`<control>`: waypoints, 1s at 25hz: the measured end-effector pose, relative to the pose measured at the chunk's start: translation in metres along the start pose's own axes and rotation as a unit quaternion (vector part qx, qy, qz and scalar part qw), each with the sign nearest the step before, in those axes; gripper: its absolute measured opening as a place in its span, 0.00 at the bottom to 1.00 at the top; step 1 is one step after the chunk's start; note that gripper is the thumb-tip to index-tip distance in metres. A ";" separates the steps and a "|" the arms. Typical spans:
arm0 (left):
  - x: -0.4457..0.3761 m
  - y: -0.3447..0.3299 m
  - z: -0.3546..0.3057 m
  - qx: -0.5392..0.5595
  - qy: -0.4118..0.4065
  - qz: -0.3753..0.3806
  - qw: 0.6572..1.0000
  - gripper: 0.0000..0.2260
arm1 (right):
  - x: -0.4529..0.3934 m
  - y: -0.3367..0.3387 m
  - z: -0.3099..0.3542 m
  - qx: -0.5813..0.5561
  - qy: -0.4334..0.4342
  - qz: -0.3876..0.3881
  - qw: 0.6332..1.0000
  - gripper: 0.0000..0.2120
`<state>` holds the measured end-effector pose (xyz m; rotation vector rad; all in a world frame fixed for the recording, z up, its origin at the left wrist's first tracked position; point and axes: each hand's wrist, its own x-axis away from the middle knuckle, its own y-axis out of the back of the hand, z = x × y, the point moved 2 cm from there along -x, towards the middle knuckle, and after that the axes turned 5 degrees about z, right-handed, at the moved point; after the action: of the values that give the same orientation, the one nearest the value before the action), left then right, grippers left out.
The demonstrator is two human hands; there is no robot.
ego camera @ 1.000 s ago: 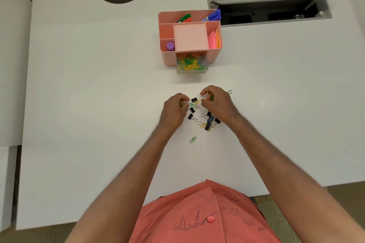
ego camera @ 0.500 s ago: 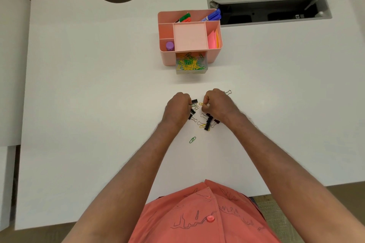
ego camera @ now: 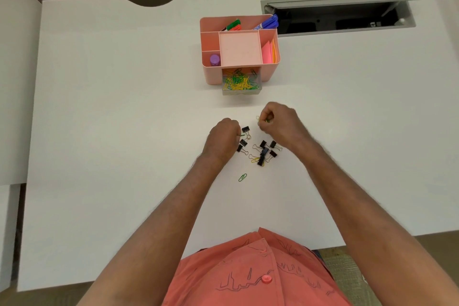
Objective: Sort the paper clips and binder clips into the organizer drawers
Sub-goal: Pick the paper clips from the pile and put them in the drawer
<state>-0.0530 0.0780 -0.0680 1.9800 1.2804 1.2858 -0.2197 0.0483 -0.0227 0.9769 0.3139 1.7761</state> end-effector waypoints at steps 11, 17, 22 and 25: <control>0.005 -0.002 0.000 0.072 0.025 -0.032 0.997 0.07 | -0.046 0.028 0.092 0.254 0.190 -0.052 0.947 0.06; 0.006 0.000 -0.003 0.044 0.016 -0.030 0.998 0.11 | -0.036 0.028 0.075 0.136 0.225 -0.128 0.956 0.05; 0.007 0.006 0.007 0.105 0.019 -0.040 0.993 0.10 | 0.011 0.001 0.022 0.036 0.188 -0.126 0.973 0.06; 0.014 0.019 0.010 0.202 0.043 -0.074 0.976 0.09 | 0.045 -0.036 -0.019 0.114 0.147 -0.062 0.981 0.06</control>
<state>-0.0333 0.0825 -0.0521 2.0572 1.8149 1.1158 -0.2159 0.1075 -0.0357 0.8296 0.7640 1.7954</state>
